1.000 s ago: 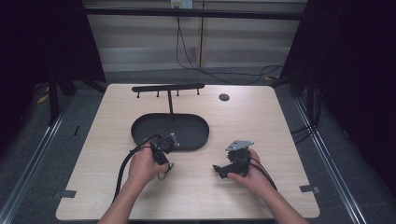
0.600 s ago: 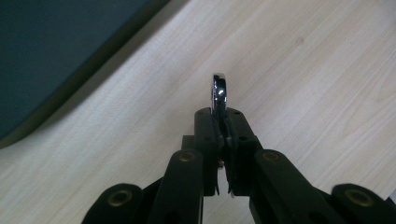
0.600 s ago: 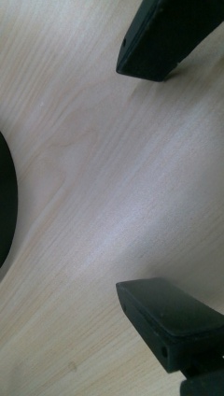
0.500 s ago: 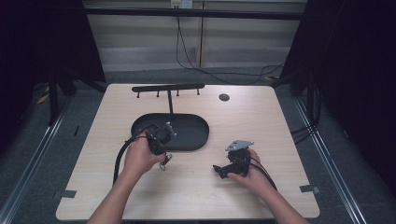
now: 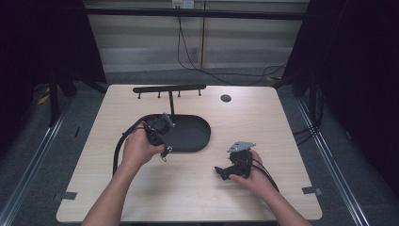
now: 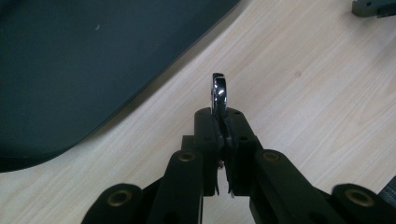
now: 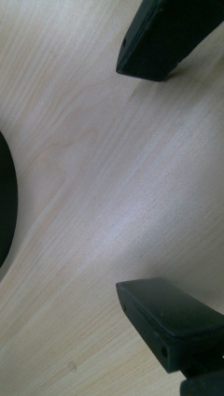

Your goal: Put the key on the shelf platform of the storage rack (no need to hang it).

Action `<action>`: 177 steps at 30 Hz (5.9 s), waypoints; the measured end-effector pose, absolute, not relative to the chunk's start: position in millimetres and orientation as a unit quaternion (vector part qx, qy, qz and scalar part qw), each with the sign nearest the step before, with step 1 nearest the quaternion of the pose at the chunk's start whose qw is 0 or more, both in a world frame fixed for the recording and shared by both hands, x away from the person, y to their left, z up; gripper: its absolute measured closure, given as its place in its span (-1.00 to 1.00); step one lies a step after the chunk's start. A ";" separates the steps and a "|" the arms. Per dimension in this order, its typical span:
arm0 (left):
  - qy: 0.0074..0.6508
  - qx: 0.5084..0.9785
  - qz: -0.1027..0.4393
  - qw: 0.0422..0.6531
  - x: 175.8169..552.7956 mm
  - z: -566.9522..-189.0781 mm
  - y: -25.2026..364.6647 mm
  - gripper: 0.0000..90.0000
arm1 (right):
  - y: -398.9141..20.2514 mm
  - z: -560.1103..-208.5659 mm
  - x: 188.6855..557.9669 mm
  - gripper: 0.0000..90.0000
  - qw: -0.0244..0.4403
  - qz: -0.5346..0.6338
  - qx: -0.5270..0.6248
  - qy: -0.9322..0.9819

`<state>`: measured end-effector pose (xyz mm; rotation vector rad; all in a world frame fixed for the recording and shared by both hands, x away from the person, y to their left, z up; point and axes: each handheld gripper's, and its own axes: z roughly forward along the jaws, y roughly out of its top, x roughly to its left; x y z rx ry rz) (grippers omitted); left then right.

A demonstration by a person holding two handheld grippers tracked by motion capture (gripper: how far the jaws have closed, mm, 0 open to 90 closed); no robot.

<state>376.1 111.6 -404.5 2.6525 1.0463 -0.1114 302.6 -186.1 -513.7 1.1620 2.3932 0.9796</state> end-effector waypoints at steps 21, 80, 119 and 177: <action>0.392 0.906 -0.010 0.162 400.4 -387.5 105.4 0.89 | -186.1 -513.7 302.7 -1.00 0.153 0.341 0.405 0.834; 0.435 0.885 0.051 0.157 437.4 -447.2 86.4 0.88 | -185.9 -513.7 302.4 -1.00 0.152 0.343 0.403 0.835; 0.433 0.885 0.070 0.153 440.4 -451.7 90.9 0.70 | -185.8 -513.8 302.3 -1.00 0.152 0.343 0.402 0.835; 0.419 0.891 0.040 0.170 416.7 -426.5 95.2 -0.03 | -185.6 -513.7 302.2 -1.00 0.152 0.342 0.403 0.835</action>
